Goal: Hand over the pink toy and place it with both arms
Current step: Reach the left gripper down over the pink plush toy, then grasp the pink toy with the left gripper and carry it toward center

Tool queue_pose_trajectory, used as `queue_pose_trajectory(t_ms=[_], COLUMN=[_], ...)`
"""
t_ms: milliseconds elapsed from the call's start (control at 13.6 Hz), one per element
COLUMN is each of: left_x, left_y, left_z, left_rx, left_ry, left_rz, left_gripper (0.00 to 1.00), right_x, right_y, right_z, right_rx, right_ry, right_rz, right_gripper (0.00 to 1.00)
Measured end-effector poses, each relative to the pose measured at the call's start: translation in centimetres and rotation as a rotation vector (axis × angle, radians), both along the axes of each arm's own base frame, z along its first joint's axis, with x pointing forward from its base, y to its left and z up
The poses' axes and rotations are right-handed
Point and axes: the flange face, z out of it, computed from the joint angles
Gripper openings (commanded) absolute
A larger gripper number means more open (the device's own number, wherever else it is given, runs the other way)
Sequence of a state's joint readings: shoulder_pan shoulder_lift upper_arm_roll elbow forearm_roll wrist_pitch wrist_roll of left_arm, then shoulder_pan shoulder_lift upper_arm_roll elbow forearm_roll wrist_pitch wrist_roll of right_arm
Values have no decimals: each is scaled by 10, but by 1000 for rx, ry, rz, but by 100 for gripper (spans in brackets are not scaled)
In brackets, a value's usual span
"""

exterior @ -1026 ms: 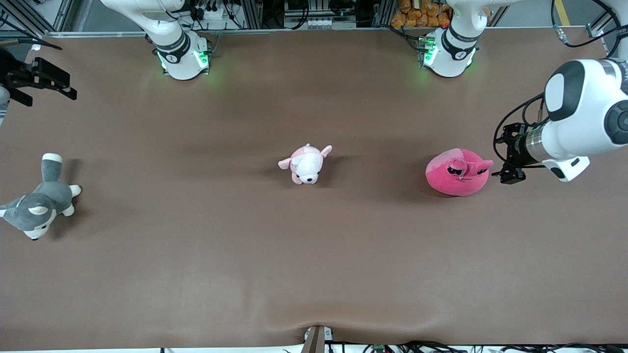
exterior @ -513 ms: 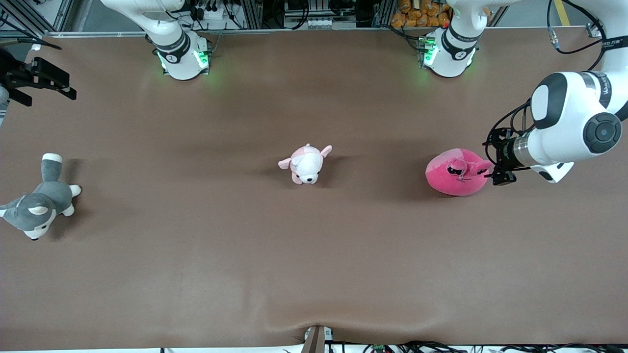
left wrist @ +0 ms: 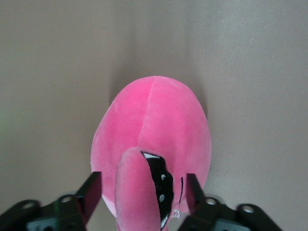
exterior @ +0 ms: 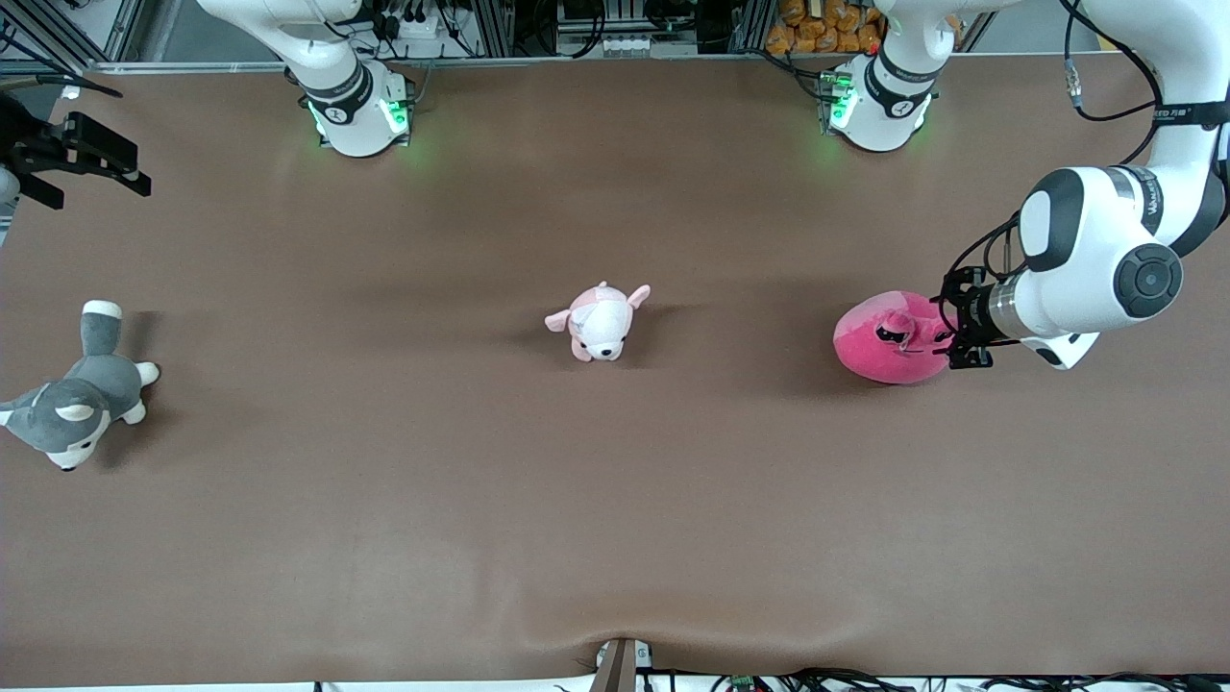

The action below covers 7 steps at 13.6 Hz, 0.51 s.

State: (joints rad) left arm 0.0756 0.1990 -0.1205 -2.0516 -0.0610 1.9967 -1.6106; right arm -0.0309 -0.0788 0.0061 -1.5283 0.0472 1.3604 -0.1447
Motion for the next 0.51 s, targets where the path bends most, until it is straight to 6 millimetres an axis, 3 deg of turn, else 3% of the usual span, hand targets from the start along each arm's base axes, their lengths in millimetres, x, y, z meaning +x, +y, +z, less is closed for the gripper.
queue_pose_trajectory(t_ms=[147,220,513], left_x=[0,0,8], left_y=[1,2,-6], left_z=[-1,-1,12], left_rx=[0,0,-85], left_ry=[1,-1,-20], left_rz=[2,4,66], left_gripper=[6,0,0], right_x=[0,1,3], right_y=[0,-1,-2], right_z=[-1,-2,-4], right_rx=[0,0,0], right_ry=[2,4,10], right_rz=[-1,-1,-5], right_gripper=[100,100,100])
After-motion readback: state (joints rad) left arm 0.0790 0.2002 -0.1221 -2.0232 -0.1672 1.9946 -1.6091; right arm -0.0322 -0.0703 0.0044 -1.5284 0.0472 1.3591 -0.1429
